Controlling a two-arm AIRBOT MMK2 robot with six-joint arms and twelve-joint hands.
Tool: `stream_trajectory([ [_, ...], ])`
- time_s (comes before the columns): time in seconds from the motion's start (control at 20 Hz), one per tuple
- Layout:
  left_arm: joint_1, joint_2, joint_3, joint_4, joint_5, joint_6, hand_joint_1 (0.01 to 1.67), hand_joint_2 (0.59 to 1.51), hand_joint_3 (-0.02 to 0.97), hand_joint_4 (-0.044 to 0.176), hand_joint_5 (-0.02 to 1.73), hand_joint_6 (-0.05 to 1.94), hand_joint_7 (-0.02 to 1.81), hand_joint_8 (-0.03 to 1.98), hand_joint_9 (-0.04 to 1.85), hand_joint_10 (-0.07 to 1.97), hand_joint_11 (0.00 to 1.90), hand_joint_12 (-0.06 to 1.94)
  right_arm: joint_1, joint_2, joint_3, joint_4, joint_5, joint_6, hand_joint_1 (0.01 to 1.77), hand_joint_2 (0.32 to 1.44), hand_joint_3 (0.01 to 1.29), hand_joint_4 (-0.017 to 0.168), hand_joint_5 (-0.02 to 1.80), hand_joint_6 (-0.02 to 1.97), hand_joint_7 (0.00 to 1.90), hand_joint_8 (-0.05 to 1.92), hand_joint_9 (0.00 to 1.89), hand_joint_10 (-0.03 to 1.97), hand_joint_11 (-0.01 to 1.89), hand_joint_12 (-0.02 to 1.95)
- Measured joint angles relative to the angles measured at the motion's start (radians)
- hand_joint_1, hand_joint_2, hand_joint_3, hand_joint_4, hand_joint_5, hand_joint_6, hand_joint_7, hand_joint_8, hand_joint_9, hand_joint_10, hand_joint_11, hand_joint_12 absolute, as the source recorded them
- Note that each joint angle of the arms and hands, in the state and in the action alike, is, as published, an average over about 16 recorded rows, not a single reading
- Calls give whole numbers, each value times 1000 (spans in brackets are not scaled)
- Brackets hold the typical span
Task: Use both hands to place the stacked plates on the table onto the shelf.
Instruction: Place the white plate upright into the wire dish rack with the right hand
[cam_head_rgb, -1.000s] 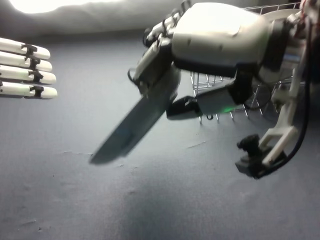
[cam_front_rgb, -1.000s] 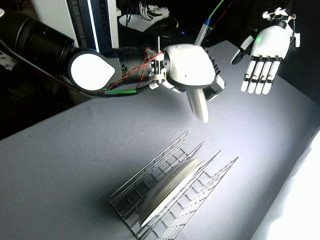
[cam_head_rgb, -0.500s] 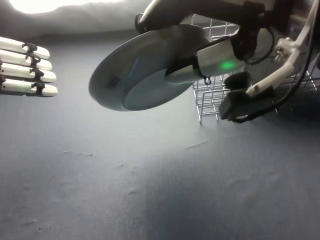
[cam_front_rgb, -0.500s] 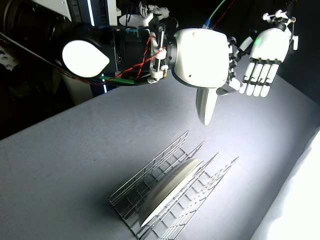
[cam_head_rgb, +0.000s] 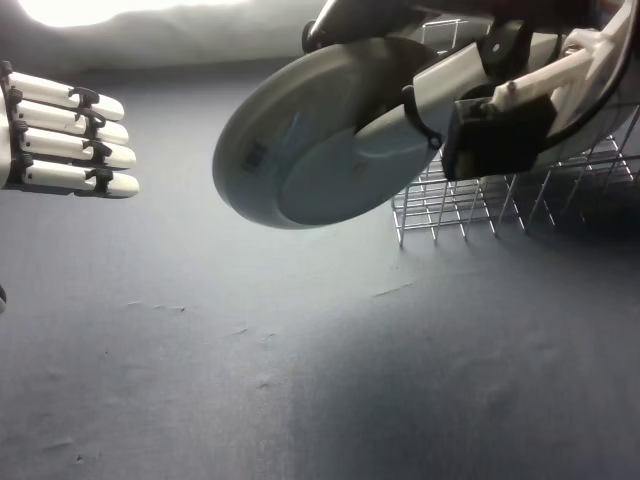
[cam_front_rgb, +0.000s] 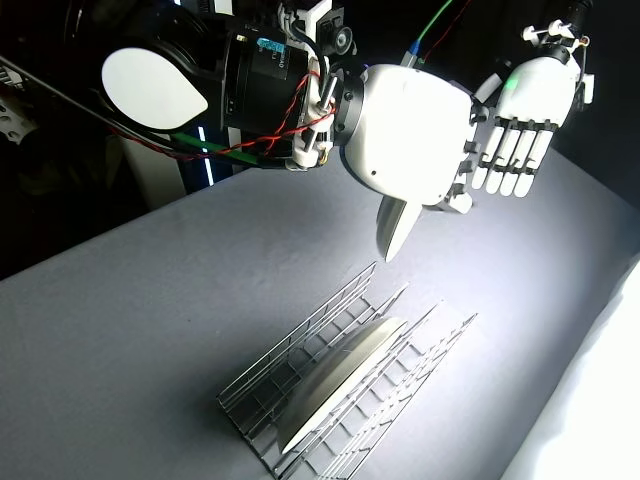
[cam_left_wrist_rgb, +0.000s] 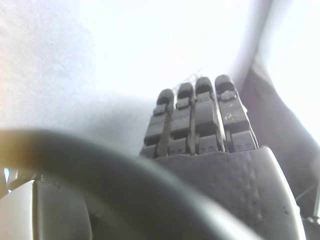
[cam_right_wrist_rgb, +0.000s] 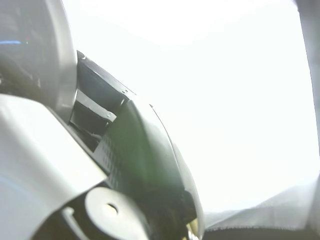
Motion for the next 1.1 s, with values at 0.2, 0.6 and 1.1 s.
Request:
stream_trajectory([
  [0.2,-2,0,1,9,-4,-10,12,1052,19,-2,19,7,20,-1,18,6,15,6,19,10,15,17,-44,2,1352,979,13,-7,945,931,1086,728,897,1172,606,1275],
  [0.6,-4,0,12,16,-12,-23,12,1048,18,-2,20,7,20,1,18,7,15,6,46,41,46,13,-88,3,1344,979,13,-5,938,950,1074,773,924,982,603,1276],
  [1.1,-5,-3,24,18,-18,-34,13,1037,19,-2,20,7,15,1,18,8,15,6,61,119,57,-24,-134,4,1327,979,14,-4,935,961,1072,801,921,975,606,1268],
])
